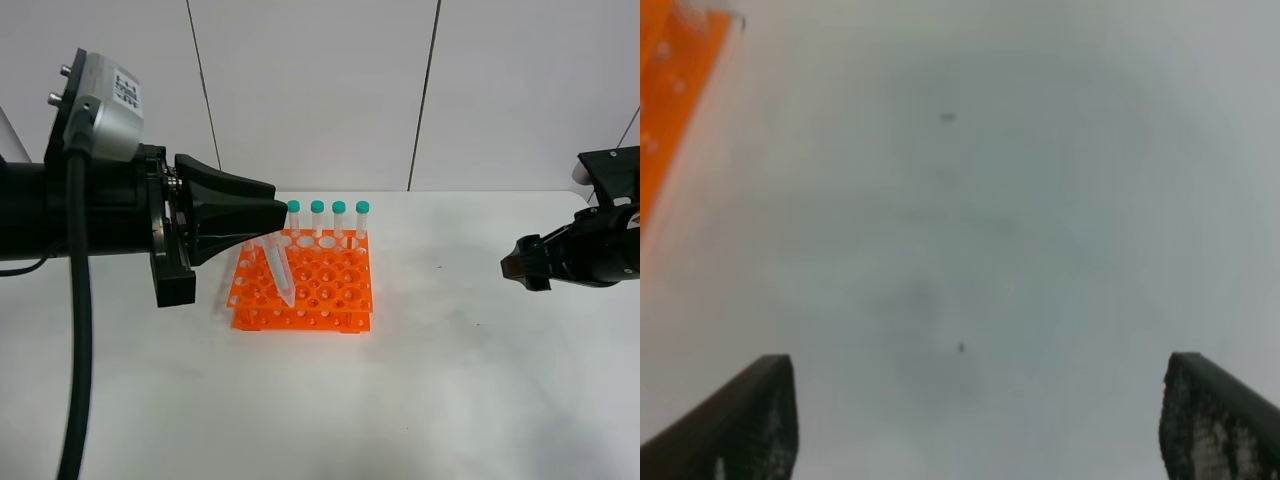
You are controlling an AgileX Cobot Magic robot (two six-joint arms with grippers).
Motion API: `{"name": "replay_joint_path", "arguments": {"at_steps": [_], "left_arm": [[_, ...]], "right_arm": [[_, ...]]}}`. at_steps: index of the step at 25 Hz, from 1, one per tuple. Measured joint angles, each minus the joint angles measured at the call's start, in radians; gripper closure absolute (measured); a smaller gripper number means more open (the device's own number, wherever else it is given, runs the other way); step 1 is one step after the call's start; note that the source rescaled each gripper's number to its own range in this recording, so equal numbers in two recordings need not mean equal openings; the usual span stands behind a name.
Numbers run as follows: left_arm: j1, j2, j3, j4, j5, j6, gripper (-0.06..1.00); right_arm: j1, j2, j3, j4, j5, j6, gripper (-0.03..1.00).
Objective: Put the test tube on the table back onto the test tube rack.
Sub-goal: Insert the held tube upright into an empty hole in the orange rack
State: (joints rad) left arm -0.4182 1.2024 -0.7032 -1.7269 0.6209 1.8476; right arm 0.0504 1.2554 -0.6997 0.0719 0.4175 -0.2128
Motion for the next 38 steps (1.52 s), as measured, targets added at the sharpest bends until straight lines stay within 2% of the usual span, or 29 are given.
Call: {"name": "replay_joint_path", "arguments": {"at_steps": [4, 7, 12, 19, 30, 34, 38], "left_arm": [[0.0, 0.0, 0.005, 0.0, 0.002, 0.0, 0.94], [0.0, 0.0, 0.005, 0.0, 0.006, 0.0, 0.94], [0.0, 0.0, 0.005, 0.0, 0.008, 0.0, 0.94], [0.0, 0.0, 0.005, 0.0, 0.009, 0.0, 0.94], [0.0, 0.0, 0.005, 0.0, 0.009, 0.0, 0.94], [0.0, 0.0, 0.005, 0.0, 0.009, 0.0, 0.94], [0.0, 0.0, 0.005, 0.0, 0.009, 0.0, 0.94]], "right_arm": [[-0.009, 0.001, -0.093, -0.163, 0.216, 0.136, 0.09], [-0.01, 0.001, -0.141, -0.221, 0.317, 0.162, 0.09], [-0.011, 0.001, -0.153, -0.227, 0.341, 0.166, 0.09], [-0.011, -0.03, -0.154, -0.185, 0.386, 0.165, 0.09], [-0.011, -0.276, -0.154, -0.17, 0.524, 0.154, 0.09], [-0.011, -0.423, -0.155, -0.166, 0.595, 0.154, 0.09], [-0.011, -0.536, -0.155, -0.162, 0.756, 0.156, 0.09]]}}
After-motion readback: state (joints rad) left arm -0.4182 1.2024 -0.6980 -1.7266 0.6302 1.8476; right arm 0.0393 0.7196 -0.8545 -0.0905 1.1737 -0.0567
